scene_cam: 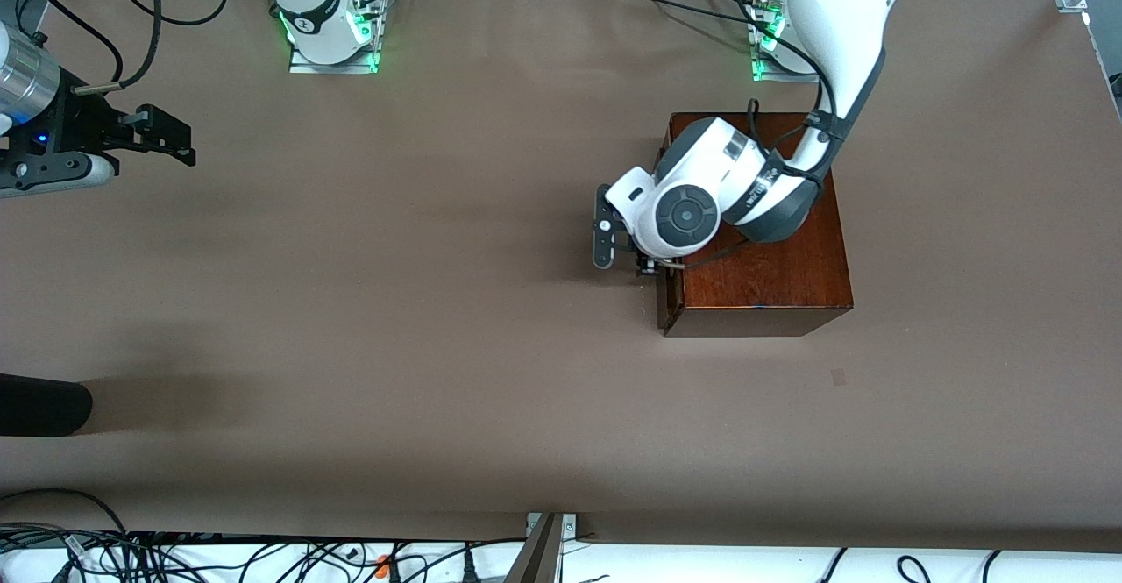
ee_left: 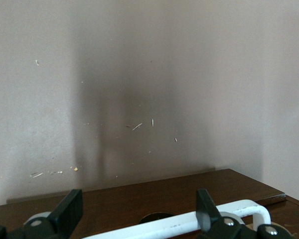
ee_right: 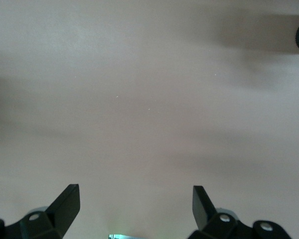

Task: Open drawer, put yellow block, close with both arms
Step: 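Push the drawer front into the box with the left gripper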

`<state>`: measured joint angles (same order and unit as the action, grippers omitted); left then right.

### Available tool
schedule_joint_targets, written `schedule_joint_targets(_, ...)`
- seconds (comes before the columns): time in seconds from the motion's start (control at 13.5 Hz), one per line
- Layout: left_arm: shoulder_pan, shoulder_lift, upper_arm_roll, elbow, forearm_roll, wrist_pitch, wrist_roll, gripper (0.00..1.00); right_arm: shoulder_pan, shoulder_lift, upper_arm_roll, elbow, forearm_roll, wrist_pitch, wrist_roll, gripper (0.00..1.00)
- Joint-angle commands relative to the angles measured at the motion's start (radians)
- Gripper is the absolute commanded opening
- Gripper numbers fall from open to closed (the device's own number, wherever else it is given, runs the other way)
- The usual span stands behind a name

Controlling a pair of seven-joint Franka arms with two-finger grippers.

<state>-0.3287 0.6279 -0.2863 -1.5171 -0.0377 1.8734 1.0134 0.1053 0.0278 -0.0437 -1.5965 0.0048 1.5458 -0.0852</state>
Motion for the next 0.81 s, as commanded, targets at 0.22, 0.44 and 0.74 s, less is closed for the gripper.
schedule_joint_targets(0.22, -0.012, -0.074, -0.004, -0.009, 0.050, -0.010, 0.024, 1.00, -0.009, 0.008, 0.004, 0.020, 0.017, -0.001, 0.001, 1.00)
schedule_joint_targets(0.44, -0.012, -0.163, -0.054, -0.005, 0.039, 0.001, -0.074, 1.00, -0.010, 0.008, 0.004, 0.018, 0.017, -0.001, 0.001, 1.00)
schedule_joint_targets(0.74, 0.006, -0.246, -0.051, 0.001, 0.039, -0.010, -0.234, 1.00, -0.010, 0.008, 0.004, 0.018, 0.017, -0.001, 0.001, 1.00)
